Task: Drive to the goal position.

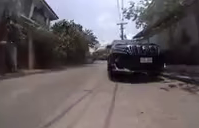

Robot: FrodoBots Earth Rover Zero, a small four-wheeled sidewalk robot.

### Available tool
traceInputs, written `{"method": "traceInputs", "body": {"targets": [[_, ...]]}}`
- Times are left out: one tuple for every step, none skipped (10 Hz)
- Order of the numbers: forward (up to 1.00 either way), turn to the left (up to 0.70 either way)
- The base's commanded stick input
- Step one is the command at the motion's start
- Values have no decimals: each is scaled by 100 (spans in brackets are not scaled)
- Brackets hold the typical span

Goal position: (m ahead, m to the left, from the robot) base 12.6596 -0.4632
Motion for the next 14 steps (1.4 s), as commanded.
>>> {"method": "traceInputs", "body": {"targets": [[100,0],[100,0],[100,0],[100,0],[100,0],[100,0],[100,0],[100,0],[100,0],[100,0],[100,0],[100,0],[100,0],[100,0]]}}
